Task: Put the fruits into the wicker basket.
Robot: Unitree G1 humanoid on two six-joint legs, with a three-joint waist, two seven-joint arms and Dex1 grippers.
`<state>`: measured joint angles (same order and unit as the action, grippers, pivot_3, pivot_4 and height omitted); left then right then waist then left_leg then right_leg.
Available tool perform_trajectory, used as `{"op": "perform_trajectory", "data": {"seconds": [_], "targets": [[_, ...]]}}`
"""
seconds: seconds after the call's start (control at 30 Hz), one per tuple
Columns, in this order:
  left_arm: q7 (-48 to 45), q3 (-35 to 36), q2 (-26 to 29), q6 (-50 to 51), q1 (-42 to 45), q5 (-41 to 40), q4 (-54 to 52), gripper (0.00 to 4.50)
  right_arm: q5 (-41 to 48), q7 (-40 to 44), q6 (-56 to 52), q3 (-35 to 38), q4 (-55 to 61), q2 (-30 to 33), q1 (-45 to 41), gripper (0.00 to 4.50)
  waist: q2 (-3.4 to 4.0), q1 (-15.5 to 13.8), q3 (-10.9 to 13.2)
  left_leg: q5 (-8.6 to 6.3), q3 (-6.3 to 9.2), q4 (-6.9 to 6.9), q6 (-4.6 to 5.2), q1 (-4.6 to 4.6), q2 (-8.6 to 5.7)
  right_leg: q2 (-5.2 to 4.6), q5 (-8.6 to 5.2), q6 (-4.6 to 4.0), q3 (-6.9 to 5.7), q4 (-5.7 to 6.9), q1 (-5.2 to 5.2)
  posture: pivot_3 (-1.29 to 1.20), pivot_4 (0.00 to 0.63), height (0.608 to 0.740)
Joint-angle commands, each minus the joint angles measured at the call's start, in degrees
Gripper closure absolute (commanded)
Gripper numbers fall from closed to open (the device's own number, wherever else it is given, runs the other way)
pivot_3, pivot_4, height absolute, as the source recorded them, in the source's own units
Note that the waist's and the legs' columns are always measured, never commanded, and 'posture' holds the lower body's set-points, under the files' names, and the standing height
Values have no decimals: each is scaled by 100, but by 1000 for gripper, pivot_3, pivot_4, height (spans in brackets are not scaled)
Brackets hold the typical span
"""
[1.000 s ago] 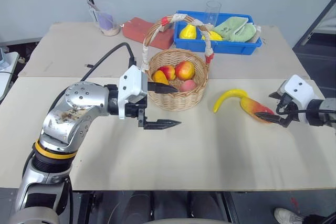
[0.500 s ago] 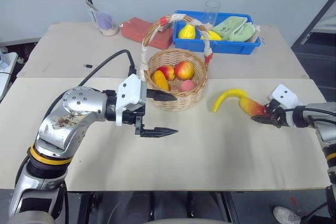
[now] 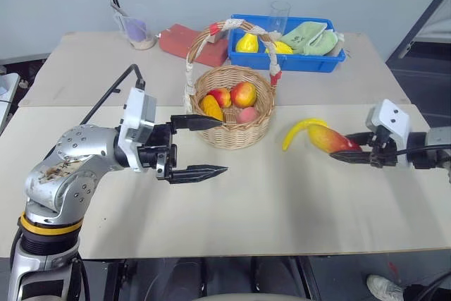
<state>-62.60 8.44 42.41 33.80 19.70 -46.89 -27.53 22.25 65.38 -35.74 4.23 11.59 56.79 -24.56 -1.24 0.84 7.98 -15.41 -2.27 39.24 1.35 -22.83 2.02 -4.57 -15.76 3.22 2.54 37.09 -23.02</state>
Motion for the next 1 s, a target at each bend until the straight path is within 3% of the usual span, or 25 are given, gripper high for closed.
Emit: {"op": "perform_trajectory", "data": {"seconds": [0.03,0.23,0.47,0.53,0.7,0.9,1.0], "targets": [[298,604,267,140,-427,-205,-388,0,551,-875,-815,-16,815,-743,-749,2948,0,23,0,0,6,-1,0,1,2,8,1,-3,7,-1,-2,0,150,740],[839,1069,417,380,-554,-665,-626,0,144,-1683,-837,-963,275,-2178,-1890,2962,0,-93,0,1,29,-4,-3,-11,-10,3,1,-7,-3,5,-9,0,150,740],[1173,1228,503,425,-697,-881,-803,0,-580,-2119,-77,-1401,-1330,-3022,-2737,2963,0,-109,0,7,28,-4,-13,-24,-19,-4,2,-6,-8,10,-13,0,150,740],[1230,1226,510,407,-744,-896,-846,0,-650,-2165,34,-1359,-1518,-3123,-2803,1903,0,-98,0,8,29,-6,-15,-23,-16,2,3,-6,-8,12,-14,0,150,740],[1275,1186,502,350,-778,-876,-834,0,-576,-2171,-33,-1220,-1407,-3212,-2778,202,0,-57,0,14,32,-22,-26,-23,-13,5,5,-10,-9,14,-18,0,150,740],[1167,1051,480,259,-711,-770,-710,0,-136,-1697,-437,-1055,-250,-2703,-2320,55,1,-50,1,15,39,-25,-26,-25,-13,6,5,-11,-14,13,-17,0,150,740],[1067,979,480,244,-675,-769,-681,0,129,-1186,-567,-782,397,-1900,-1839,55,1,-75,1,13,41,-24,-24,-29,-15,4,5,-10,-15,8,-15,0,150,740]]}}
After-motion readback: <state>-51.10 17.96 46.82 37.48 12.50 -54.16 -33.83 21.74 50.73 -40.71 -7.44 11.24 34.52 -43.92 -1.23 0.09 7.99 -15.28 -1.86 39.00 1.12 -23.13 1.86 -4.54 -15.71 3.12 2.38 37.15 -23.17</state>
